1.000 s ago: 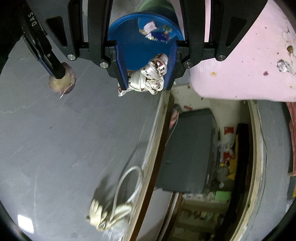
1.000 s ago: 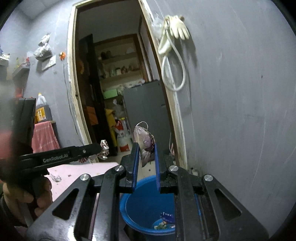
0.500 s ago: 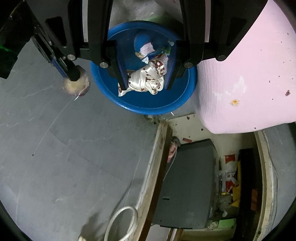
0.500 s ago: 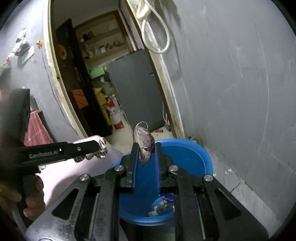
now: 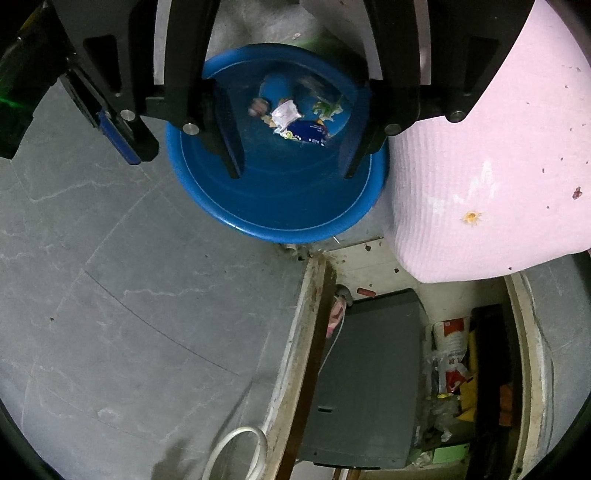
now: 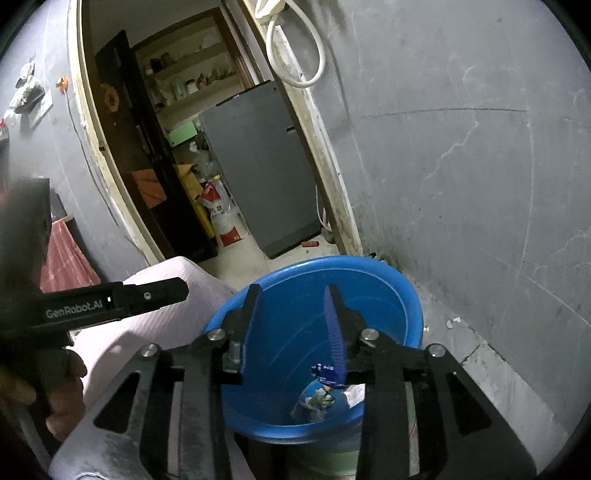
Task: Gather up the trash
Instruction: 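Open both tools over the blue bucket to drop the foil and onion skin, then move both tools back over the table toward the last crumpled foil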
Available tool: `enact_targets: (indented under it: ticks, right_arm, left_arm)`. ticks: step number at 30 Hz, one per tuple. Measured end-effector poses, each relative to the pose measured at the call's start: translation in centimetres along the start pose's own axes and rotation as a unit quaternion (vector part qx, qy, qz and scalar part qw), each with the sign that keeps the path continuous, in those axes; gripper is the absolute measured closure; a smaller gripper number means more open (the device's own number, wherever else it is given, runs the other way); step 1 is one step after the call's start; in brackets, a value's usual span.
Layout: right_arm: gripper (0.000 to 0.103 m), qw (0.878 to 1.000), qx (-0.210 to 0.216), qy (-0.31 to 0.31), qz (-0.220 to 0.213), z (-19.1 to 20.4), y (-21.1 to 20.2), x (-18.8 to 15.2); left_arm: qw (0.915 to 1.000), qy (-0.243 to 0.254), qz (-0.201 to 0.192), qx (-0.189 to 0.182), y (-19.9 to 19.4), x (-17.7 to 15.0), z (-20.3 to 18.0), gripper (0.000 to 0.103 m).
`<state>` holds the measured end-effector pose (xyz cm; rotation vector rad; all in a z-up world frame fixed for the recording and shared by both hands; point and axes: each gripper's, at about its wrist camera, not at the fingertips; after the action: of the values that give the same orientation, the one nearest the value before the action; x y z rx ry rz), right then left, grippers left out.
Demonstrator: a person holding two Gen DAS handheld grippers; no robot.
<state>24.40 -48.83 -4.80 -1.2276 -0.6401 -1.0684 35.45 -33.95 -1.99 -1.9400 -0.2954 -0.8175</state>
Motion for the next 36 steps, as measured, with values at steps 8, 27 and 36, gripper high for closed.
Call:
enact_targets:
  ticks: [8, 27, 36]
  right_arm:
    - [0.049, 1.0, -0.004, -0.011, -0.029, 1.4, -1.9, 1.2]
    - [0.0, 0.99, 0.023, -0.062, -0.124, 8.6, -9.1, 5.1]
    - [0.0, 0.982, 0.053, -0.114, -0.141, 14.8, -10.5, 5.8]
  left_arm:
    - [0.999, -0.018, -0.04, -0.002, -3.3, 0.7, 1.2, 0.035]
    - [0.9751, -0.025, -0.213, 0.055, -18.1, 0.5, 6.9, 0.003]
    - [0.9605, -0.032, -0.261, 0.09, -24.0, -1.7, 9.9, 0.002]
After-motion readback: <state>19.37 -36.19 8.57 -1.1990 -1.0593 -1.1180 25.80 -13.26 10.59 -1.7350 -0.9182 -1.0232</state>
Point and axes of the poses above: each gripper's, at about its wrist camera, not at the fingertips, and y roughly the way its jaws point, z to its left, x to its top, and after that the axes turned 5 degrees about -y, right-handed
